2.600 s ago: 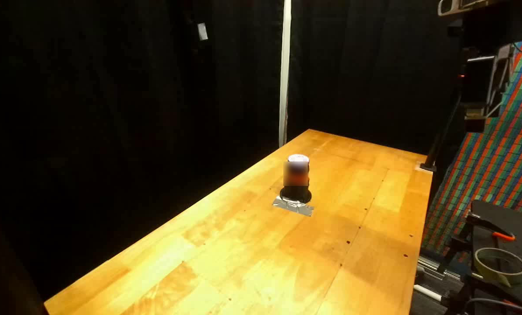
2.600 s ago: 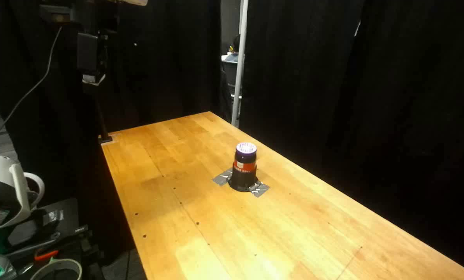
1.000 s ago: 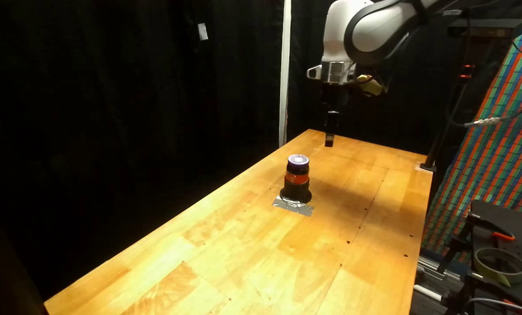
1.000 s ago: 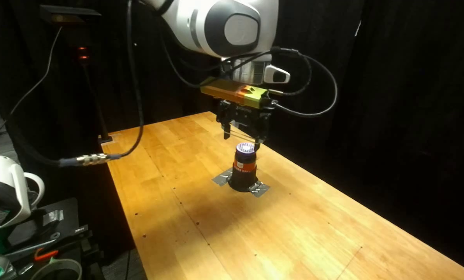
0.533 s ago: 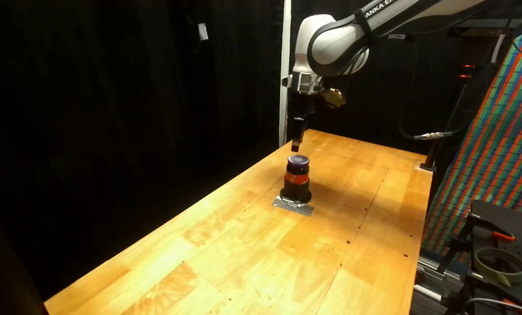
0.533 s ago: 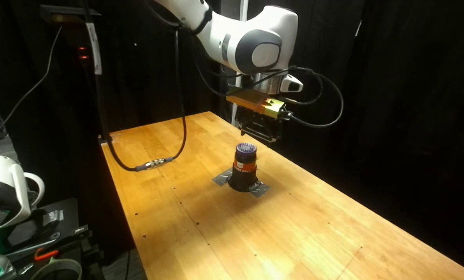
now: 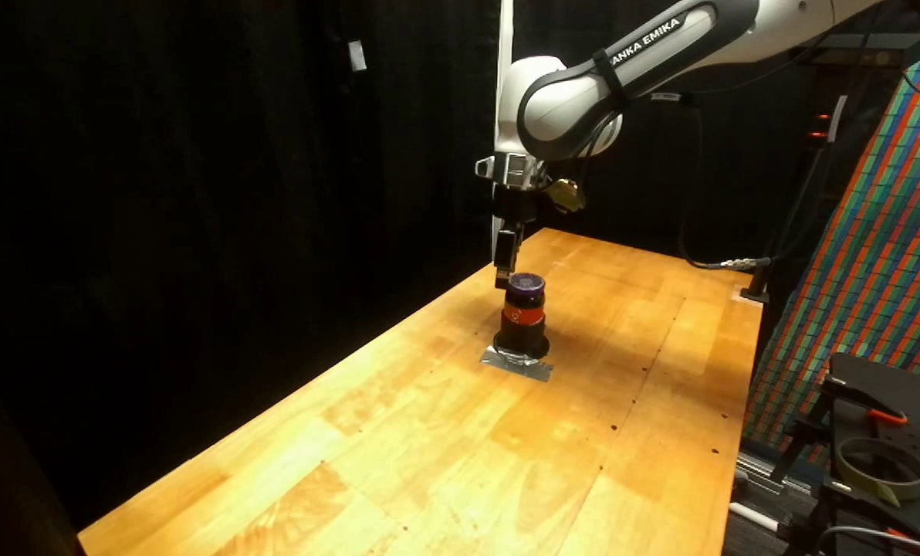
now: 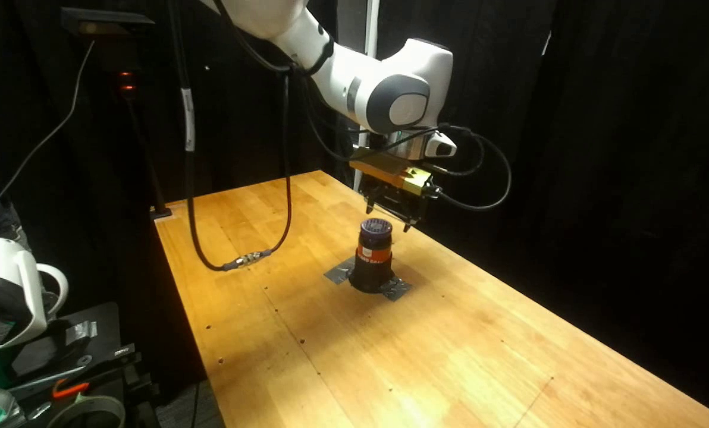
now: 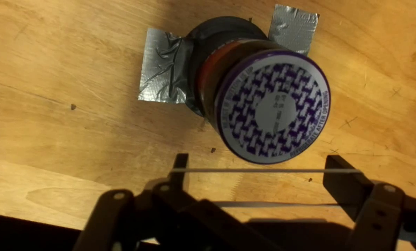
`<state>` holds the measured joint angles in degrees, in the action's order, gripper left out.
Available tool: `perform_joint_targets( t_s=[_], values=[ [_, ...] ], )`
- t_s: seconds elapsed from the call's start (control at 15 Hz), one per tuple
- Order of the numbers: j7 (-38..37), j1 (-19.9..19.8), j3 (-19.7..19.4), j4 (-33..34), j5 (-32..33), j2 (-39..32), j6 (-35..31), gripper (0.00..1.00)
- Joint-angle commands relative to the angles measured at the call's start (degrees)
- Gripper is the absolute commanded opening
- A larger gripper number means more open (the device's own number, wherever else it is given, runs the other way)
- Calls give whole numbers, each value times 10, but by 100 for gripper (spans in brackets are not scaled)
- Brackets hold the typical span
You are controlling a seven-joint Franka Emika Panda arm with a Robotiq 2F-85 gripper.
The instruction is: Put the rubber band around the base of the cup
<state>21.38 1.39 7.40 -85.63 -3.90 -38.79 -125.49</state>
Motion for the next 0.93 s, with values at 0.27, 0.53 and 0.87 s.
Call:
perform_joint_targets(
  t_s=[0.27, 0.53, 0.87],
  values=[
    [-8, 10, -1, 54, 21, -46, 51, 100],
    [-11, 24, -13, 61, 68, -50, 103, 100],
    [-26, 39, -22, 34, 112, -22, 157, 100]
  ],
)
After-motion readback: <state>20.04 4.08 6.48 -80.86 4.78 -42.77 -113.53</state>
